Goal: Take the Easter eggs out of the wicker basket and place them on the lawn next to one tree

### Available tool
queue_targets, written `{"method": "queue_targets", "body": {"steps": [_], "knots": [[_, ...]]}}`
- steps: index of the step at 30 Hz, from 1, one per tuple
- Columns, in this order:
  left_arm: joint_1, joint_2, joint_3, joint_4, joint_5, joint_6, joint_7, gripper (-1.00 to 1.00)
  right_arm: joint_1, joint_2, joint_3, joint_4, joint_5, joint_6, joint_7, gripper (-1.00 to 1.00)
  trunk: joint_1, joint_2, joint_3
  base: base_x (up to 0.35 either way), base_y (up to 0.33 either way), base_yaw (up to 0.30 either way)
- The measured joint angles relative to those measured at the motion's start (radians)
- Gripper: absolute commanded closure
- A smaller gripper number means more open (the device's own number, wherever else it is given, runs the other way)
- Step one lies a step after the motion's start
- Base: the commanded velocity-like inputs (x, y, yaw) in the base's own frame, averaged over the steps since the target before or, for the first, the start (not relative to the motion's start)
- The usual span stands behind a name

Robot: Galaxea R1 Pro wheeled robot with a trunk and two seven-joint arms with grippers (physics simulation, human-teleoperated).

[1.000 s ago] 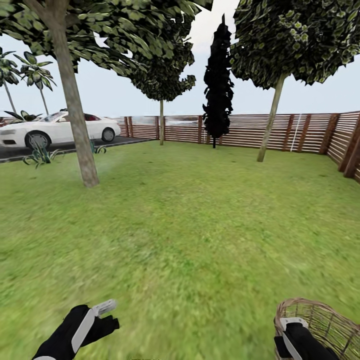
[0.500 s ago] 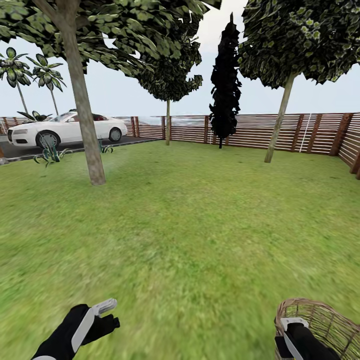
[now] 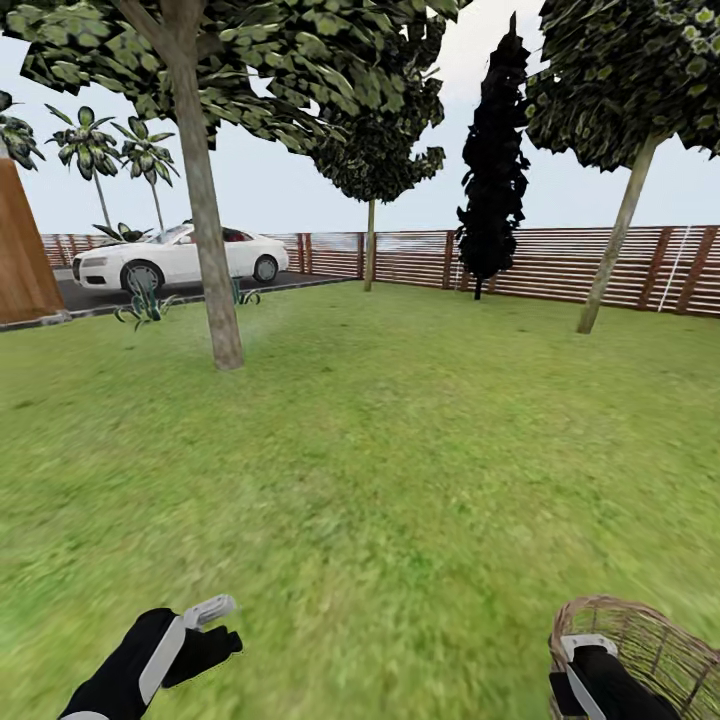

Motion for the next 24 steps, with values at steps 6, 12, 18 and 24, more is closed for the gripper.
{"method": "queue_targets", "body": {"steps": [6,12,18,24], "knots": [[0.000,0.000,0.001,0.000,0.000,0.000,-0.001,-1.00,0.000,0.002,0.001,0.000,0.000,0.001,0.000,1.00,0.000,0.000,0.000,0.345,0.000,0.259],[0.000,0.000,0.002,0.000,0.000,0.000,-0.001,-1.00,0.000,0.002,0.001,0.000,0.000,0.001,-0.001,1.00,0.000,0.000,0.000,0.345,0.000,0.260],[0.000,0.000,0.002,0.000,0.000,0.001,-0.001,-1.00,0.000,0.002,0.001,0.000,0.000,0.001,-0.001,1.00,0.000,0.000,0.000,0.345,0.000,0.259],[0.000,0.000,0.002,0.000,0.000,0.001,-0.001,-1.00,0.000,0.002,0.001,0.000,0.000,0.001,-0.002,1.00,0.000,0.000,0.000,0.345,0.000,0.260]]}}
